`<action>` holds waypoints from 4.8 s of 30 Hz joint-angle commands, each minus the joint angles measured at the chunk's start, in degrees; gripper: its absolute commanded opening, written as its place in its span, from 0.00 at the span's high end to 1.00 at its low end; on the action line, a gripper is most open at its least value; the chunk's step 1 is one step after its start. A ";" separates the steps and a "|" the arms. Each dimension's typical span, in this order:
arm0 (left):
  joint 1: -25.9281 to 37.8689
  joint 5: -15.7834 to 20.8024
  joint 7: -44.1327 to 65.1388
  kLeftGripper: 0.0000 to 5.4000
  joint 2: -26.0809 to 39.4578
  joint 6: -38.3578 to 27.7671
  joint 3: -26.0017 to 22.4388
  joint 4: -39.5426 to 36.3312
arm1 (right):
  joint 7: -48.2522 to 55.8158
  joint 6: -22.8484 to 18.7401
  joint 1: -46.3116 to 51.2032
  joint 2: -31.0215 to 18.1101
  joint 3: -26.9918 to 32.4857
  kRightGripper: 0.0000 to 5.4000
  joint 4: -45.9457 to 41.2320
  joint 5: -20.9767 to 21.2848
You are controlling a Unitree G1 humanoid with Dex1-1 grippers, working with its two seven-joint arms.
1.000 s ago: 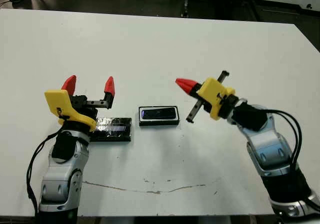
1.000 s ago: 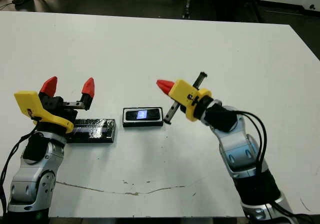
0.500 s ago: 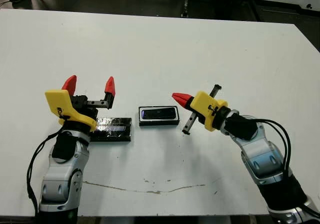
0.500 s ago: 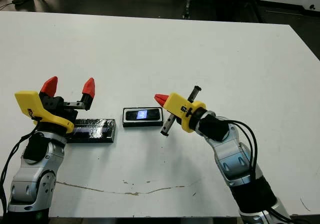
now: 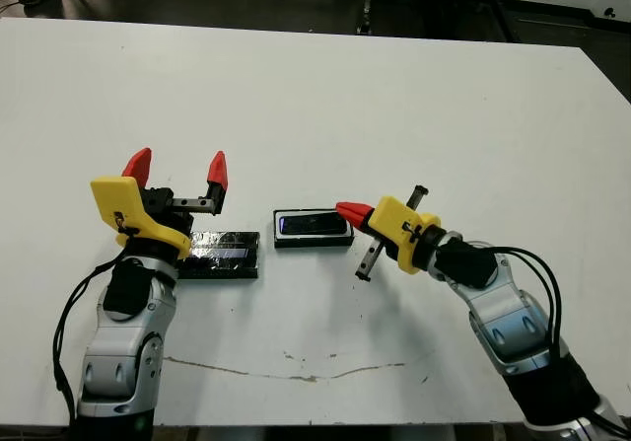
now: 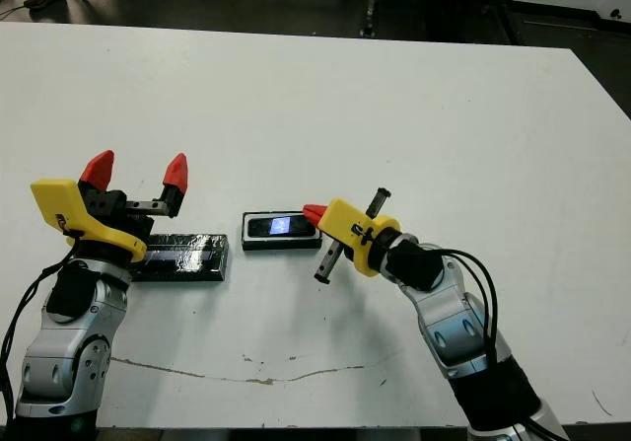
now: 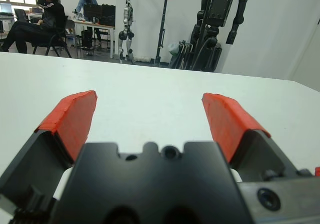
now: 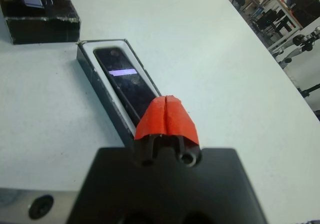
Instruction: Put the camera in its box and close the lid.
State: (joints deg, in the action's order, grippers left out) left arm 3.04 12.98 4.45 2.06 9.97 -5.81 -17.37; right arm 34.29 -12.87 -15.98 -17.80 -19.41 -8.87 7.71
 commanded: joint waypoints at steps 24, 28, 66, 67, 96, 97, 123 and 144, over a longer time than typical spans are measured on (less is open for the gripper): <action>-0.75 -0.01 -0.12 0.00 -0.17 -0.71 -0.14 0.45 | -0.66 -3.69 2.70 -1.71 -2.11 1.00 1.50 5.67; -0.74 0.28 -0.28 0.00 -0.22 -0.11 -0.27 0.29 | -0.51 -2.71 2.84 -1.27 -0.56 1.00 1.85 3.46; 29.96 11.86 76.03 0.00 53.21 -0.24 3.16 23.62 | -18.04 -16.29 4.33 1.31 23.41 1.00 -18.92 -22.36; 33.24 11.28 79.75 0.00 52.42 -0.60 5.41 26.94 | -18.05 -16.42 4.26 1.31 23.40 1.00 -18.91 -22.34; 44.12 25.54 88.05 0.00 50.72 -1.71 38.16 41.23 | -18.95 -17.41 3.99 0.79 22.94 1.00 -18.35 -21.67; 43.55 24.94 88.05 0.00 50.95 -0.55 37.41 40.79 | -18.85 -17.32 4.03 0.73 22.96 1.00 -18.25 -21.68; 31.64 8.31 83.89 0.00 46.00 14.30 23.90 30.59 | -18.54 -17.71 4.72 0.47 22.86 1.00 -18.34 -21.41; 31.54 2.87 84.89 0.00 42.53 12.70 24.41 34.62 | -18.41 -17.97 5.39 0.84 23.11 1.00 -18.76 -21.79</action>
State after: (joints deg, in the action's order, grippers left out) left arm 35.59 16.71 89.16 45.45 23.71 18.38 16.56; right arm 15.98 -29.88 -11.17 -16.39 3.30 -27.52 -13.91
